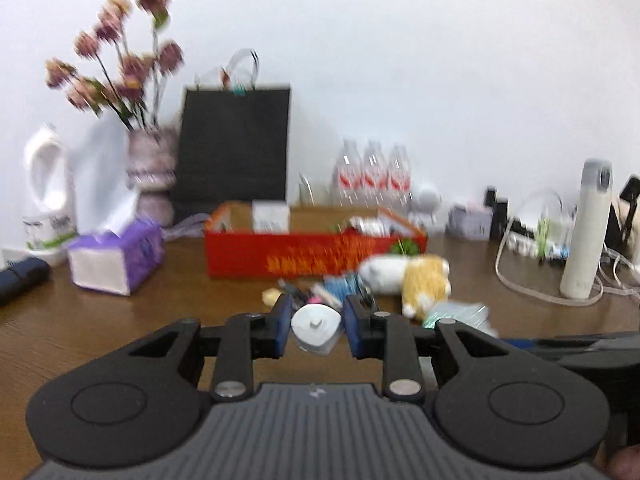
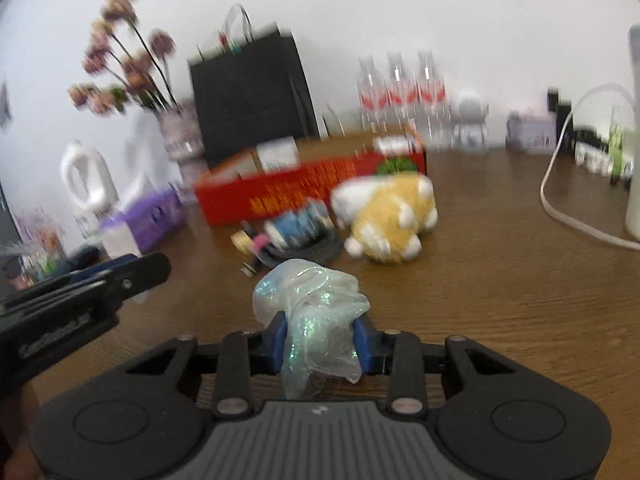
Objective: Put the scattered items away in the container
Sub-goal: 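Grasp the small white plastic piece with the left tool while the right tool grasps the clear bag, then carry the white piece and clear bag into the box and open both tools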
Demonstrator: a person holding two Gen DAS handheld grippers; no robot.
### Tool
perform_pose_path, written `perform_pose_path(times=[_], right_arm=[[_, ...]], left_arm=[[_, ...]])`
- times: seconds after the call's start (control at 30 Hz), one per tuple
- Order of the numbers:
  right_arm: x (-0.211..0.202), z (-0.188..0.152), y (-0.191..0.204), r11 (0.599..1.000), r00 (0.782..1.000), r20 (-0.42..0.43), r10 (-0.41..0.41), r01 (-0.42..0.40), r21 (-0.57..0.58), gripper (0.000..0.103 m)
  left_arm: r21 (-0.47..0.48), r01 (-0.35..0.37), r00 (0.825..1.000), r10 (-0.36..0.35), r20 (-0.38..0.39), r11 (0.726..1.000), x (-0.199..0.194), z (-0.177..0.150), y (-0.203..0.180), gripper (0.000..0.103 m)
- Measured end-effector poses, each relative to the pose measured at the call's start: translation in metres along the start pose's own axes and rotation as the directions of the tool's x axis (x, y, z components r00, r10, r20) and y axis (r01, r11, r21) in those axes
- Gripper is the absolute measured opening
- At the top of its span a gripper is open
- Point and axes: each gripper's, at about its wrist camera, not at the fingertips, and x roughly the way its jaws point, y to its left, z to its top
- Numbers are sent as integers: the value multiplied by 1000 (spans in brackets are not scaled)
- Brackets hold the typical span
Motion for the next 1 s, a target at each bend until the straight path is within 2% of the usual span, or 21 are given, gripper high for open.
perform_pose_path(times=[0.13, 0.2, 0.37, 0.53, 0.7, 0.83, 1.0], right_arm=[[-45, 6, 11, 999, 982, 186, 7, -1, -32, 33], [-61, 6, 16, 999, 970, 242, 11, 1, -46, 33], [-91, -7, 31, 997, 952, 305, 25, -4, -72, 33], [-113, -21, 46, 995, 920, 387, 57, -21, -97, 33], [-110, -19, 52, 993, 922, 380, 78, -38, -111, 33], [-96, -12, 47, 994, 931, 358, 67, -32, -104, 34], [-61, 30, 35, 996, 940, 337, 55, -30, -80, 35]], left_arm=[[9, -22, 998, 22, 63, 1000, -28, 2, -1, 29], [27, -32, 996, 29, 85, 999, -41, 1, -4, 29], [35, -27, 992, 22, 121, 999, -72, -4, -5, 29], [39, -35, 992, 30, 126, 999, -83, -8, -3, 29], [25, -37, 992, 33, 118, 999, -75, -8, 1, 29], [39, -35, 995, 31, 91, 999, -48, -7, 7, 29], [-5, -13, 996, 13, 84, 1000, 14, 37, 31, 29]])
